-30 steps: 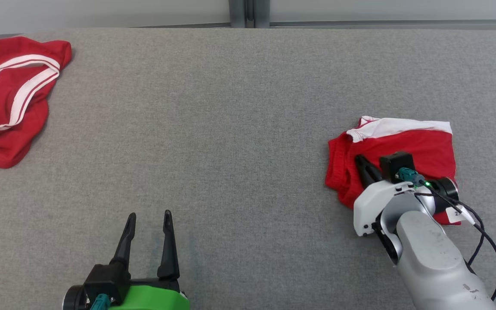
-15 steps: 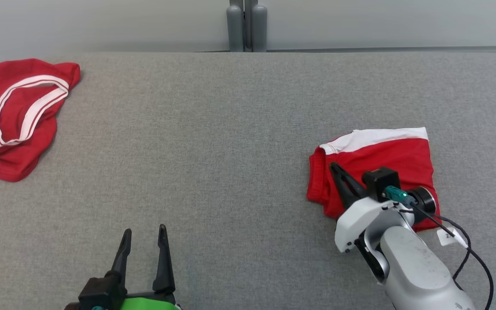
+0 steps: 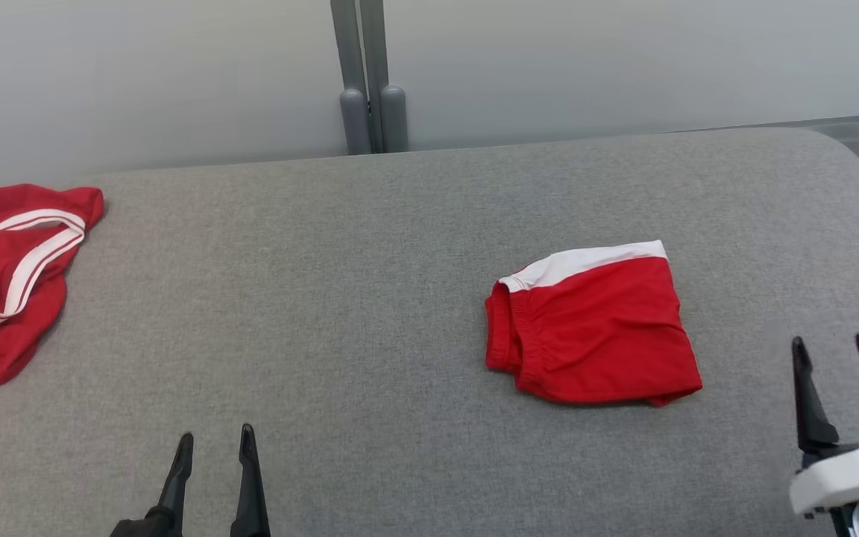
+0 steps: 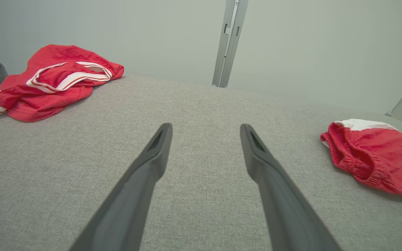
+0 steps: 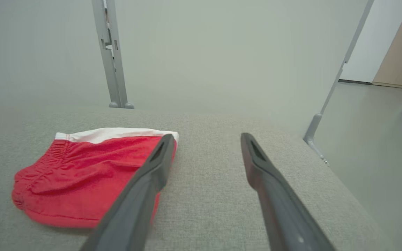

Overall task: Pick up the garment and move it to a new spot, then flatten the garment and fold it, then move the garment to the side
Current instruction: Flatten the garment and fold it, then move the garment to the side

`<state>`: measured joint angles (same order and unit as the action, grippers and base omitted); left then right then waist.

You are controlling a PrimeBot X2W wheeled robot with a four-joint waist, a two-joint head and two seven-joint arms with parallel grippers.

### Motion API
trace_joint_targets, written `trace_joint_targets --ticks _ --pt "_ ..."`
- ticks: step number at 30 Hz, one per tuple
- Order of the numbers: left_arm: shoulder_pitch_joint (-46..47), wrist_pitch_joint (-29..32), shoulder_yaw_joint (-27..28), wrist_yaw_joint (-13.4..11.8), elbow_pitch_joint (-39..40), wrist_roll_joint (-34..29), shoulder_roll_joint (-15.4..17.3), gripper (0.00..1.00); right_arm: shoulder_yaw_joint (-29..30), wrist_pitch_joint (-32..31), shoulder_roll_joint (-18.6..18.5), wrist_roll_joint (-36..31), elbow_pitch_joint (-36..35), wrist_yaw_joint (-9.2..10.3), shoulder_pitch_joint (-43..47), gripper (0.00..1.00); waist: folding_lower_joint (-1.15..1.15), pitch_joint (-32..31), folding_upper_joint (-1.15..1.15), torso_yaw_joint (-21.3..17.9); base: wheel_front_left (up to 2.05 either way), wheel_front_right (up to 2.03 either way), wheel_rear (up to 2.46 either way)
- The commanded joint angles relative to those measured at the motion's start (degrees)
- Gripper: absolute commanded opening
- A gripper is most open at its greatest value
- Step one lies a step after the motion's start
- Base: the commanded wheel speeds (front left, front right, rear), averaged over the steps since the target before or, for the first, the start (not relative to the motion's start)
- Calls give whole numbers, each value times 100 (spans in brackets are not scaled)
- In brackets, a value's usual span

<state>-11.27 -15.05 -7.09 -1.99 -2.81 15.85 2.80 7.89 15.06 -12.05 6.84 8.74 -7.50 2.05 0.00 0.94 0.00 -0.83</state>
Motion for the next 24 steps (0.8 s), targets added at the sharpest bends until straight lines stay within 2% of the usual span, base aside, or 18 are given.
trace_joint_targets --ticks 1,4,8,14,18,21,24 --pt "-81 -18 52 48 -11 -56 19 100 142 14 13 20 -90 1 148 100 0 -107 0 -139 0 0 0" --pt "-85 -18 81 115 -47 -68 19 100 441 14 72 54 -41 2 402 100 0 -131 0 -173 0 0 0" --pt "-94 -18 126 160 -68 -65 19 100 539 14 121 72 136 2 599 100 0 -145 0 -186 0 0 0" --pt "-91 -18 134 161 -45 -55 19 100 378 15 198 254 145 2 446 100 0 -90 0 -163 0 0 0" --pt "4 -18 91 123 9 -82 19 100 -118 -73 241 965 430 1 41 100 0 45 0 -90 0 0 0" --pt "161 -17 24 92 44 -87 19 100 -568 -1028 175 1904 558 1 -576 100 0 301 0 -7 0 0 0" --pt "274 -17 -81 61 34 -97 19 100 -650 -2108 118 2502 773 1 -1116 100 0 530 0 65 0 0 0"
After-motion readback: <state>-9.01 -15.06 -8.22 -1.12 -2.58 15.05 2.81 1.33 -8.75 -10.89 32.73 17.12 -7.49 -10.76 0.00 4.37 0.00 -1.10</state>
